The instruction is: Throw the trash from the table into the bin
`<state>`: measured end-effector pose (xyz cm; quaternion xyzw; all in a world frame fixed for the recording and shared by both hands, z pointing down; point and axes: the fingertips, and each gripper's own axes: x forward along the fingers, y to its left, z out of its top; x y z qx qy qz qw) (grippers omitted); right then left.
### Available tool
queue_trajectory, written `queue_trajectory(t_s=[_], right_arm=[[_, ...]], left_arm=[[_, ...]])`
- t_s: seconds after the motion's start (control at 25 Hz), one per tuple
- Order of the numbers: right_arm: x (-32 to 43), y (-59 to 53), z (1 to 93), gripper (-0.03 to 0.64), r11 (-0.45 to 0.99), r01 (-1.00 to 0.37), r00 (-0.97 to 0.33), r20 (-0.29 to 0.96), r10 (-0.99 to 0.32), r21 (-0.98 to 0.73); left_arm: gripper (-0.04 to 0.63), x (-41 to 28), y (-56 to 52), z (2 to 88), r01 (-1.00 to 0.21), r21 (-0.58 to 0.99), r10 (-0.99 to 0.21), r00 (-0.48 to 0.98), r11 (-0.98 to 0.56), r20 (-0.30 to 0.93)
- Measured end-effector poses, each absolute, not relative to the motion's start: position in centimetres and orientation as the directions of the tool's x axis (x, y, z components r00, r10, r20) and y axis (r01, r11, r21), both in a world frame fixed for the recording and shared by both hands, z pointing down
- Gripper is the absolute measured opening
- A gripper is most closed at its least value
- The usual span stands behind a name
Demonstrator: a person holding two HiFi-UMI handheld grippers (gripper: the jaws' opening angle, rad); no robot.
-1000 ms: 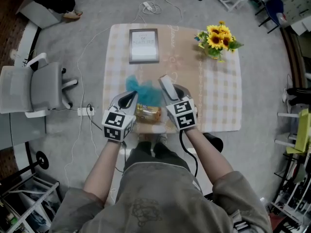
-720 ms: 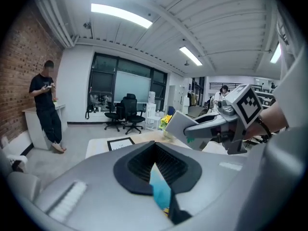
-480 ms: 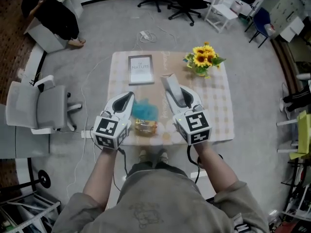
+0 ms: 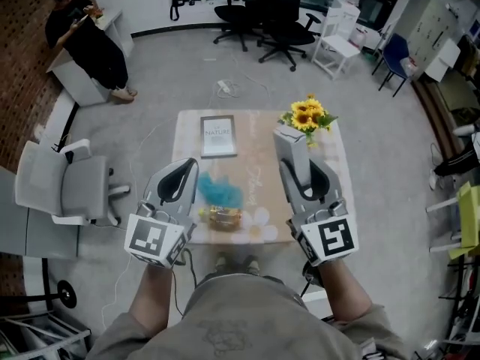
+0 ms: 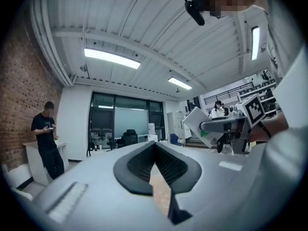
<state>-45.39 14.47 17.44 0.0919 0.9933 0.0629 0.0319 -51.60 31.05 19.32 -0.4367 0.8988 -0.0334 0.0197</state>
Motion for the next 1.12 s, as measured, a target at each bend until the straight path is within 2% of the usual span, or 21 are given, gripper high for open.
queue_trajectory(t_s=[0.28,1.12], right_arm=[[-42.1,17.0,14.5,0.137,0.976,0.188,-0.970,-0.137,0.202,0.109],[-41.0,18.3,14.8,0.137,0.974,0.183,-0.973,-0.117,0.199,0.131]], left_arm=[[0.008,-49.2,32.1,16.4,-0.757,-0.074,-0.761,-0.646,0.649,-0.061],[0.007,-48.6,31.3,17.3,-0.766,-0.065,-0.769,-0.639,0.639,-0.029]])
